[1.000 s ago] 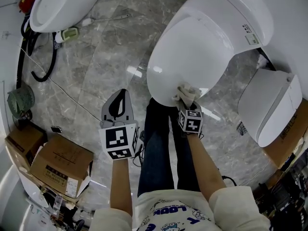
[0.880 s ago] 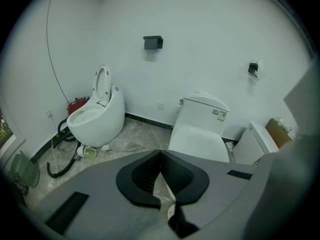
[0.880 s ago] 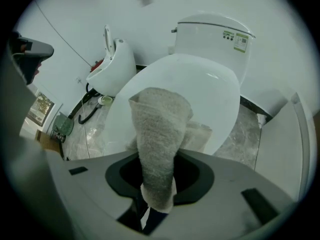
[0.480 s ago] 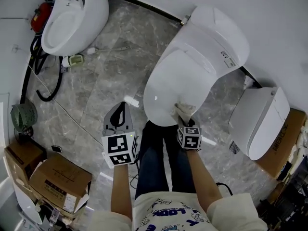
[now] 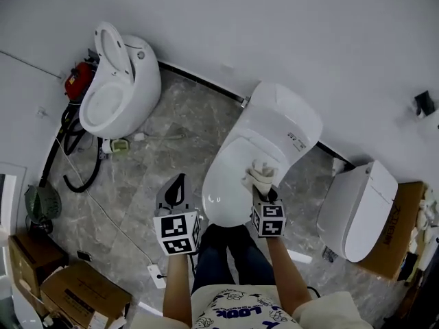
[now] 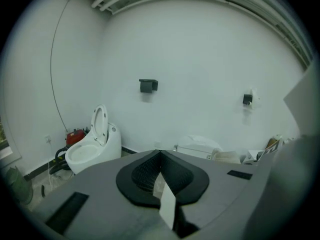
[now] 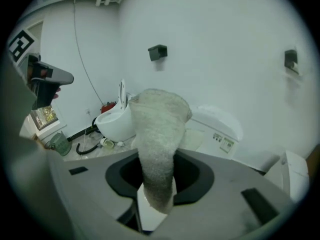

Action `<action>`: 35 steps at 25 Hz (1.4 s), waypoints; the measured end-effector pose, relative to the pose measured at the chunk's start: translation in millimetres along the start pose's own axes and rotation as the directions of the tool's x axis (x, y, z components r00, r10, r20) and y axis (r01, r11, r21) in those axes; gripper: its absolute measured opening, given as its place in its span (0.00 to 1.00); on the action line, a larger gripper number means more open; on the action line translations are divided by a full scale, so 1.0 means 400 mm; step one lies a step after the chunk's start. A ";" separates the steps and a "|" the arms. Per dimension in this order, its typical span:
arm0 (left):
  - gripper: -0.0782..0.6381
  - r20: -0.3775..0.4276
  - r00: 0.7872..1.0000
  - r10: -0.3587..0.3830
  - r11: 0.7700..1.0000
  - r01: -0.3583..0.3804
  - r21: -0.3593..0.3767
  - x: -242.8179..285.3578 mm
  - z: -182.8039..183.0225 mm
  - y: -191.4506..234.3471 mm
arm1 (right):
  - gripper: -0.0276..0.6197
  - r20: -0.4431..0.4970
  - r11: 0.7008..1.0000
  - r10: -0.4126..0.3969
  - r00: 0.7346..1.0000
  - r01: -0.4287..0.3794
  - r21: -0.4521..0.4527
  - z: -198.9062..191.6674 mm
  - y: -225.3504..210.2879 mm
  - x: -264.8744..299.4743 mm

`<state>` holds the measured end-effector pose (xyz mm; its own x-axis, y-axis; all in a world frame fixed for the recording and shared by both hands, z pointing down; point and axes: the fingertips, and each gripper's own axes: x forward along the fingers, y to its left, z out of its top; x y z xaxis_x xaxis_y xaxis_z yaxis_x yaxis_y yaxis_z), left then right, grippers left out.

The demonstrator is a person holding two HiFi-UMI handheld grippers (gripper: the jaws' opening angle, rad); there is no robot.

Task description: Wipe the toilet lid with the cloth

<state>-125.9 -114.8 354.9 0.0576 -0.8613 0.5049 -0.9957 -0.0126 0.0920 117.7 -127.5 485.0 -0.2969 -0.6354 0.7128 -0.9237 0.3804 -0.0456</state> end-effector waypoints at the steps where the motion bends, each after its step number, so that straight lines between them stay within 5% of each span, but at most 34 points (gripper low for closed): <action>1: 0.11 0.019 1.000 0.001 1.000 -0.001 0.005 -0.009 0.034 -0.007 | 0.22 0.036 1.000 0.000 0.999 0.000 -0.002 0.050 -0.004 -0.021; 7: 0.11 0.139 0.990 0.010 0.999 -0.016 0.043 -0.078 0.251 -0.057 | 0.22 0.259 1.000 0.008 0.966 -0.012 0.015 0.338 -0.037 -0.178; 17: 0.11 0.326 0.945 0.009 0.996 -0.037 0.079 -0.201 0.518 -0.166 | 0.22 0.528 0.999 0.032 0.849 -0.037 -0.001 0.665 -0.090 -0.467; 24: 0.11 0.423 0.906 0.011 0.994 -0.054 0.090 -0.269 0.622 -0.201 | 0.22 0.638 0.999 0.039 0.769 -0.033 -0.021 0.773 -0.100 -0.598; 35: 0.11 0.453 0.891 0.010 0.994 -0.057 0.092 -0.287 0.656 -0.222 | 0.22 0.672 0.999 0.044 0.739 -0.037 -0.025 0.808 -0.109 -0.630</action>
<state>-63.2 -148.0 63.5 0.0086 -0.9980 0.0619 -0.9998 -0.0097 -0.0162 154.5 -201.1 81.0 -0.4231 -0.9044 0.0550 -0.9057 0.4204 -0.0549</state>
